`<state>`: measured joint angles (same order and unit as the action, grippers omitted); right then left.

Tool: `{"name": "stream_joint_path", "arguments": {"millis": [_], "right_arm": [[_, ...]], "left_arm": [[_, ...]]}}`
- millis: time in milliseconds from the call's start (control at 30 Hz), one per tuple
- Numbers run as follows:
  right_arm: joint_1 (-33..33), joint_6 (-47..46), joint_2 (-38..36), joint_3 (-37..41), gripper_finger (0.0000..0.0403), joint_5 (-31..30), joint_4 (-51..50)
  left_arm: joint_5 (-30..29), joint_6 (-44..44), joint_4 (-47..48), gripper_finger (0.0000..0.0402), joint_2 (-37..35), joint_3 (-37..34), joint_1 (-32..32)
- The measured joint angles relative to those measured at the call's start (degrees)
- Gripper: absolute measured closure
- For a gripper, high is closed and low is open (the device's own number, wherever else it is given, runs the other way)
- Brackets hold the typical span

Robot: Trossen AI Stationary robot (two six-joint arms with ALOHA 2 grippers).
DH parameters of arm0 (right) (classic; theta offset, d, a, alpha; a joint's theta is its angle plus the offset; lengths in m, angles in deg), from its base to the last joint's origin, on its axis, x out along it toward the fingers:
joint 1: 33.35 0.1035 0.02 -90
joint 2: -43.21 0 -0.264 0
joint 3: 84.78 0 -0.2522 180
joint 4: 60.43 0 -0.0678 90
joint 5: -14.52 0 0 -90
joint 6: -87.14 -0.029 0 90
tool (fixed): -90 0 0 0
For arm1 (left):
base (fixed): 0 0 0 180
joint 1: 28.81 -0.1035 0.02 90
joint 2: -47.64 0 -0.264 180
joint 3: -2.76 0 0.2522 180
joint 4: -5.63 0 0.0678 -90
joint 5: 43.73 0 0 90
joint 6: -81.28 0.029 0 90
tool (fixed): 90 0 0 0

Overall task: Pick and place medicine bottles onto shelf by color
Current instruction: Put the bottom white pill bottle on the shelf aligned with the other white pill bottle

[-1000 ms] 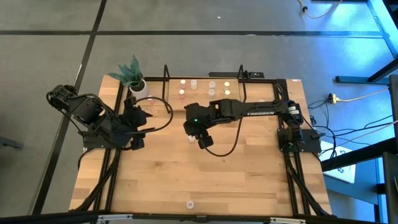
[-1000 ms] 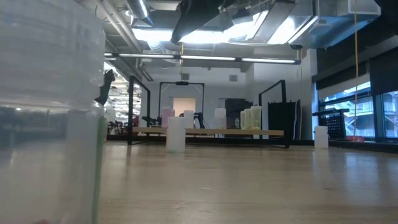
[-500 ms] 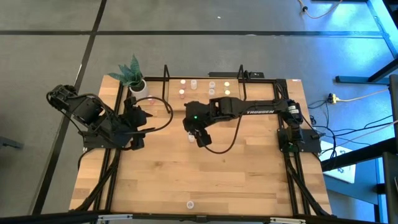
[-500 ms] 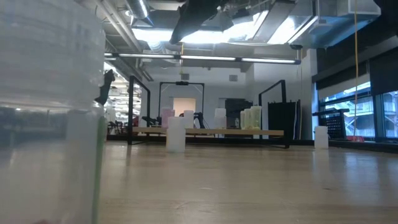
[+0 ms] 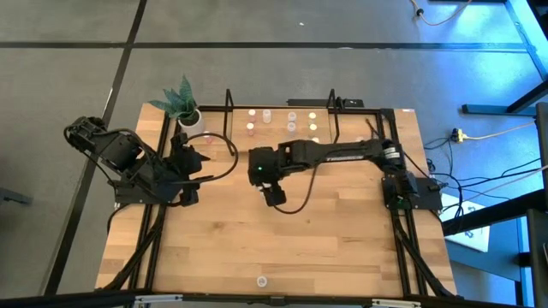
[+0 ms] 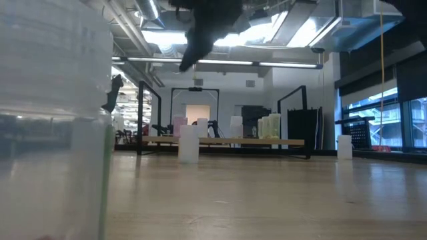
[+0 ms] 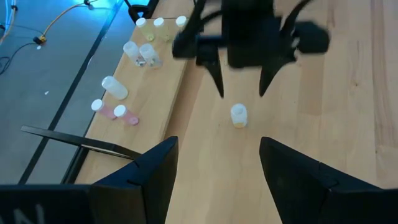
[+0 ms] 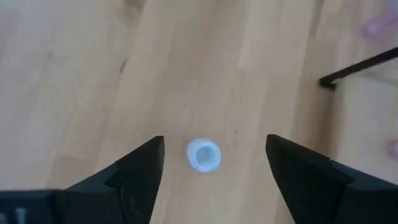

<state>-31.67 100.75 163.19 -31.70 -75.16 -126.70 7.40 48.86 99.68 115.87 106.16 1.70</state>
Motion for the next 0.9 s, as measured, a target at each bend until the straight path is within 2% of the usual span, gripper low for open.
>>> {"name": "stream_joint_path", "arguments": {"millis": [233,600,900], "right_arm": [[-1.8,-1.4,6.1,0.1,0.0120,1.4,0.3],[-3.5,-2.7,10.2,0.1,0.0120,7.7,-0.1],[-3.5,-2.8,13.4,0.1,0.0120,8.4,0.9]], "left_arm": [[0.0,0.0,0.0,0.0182,0.0,0.0,0.0],[0.0,0.0,0.0,0.0182,0.0,0.0,0.0],[0.0,0.0,0.0,0.0182,0.0,0.0,0.0]]}}
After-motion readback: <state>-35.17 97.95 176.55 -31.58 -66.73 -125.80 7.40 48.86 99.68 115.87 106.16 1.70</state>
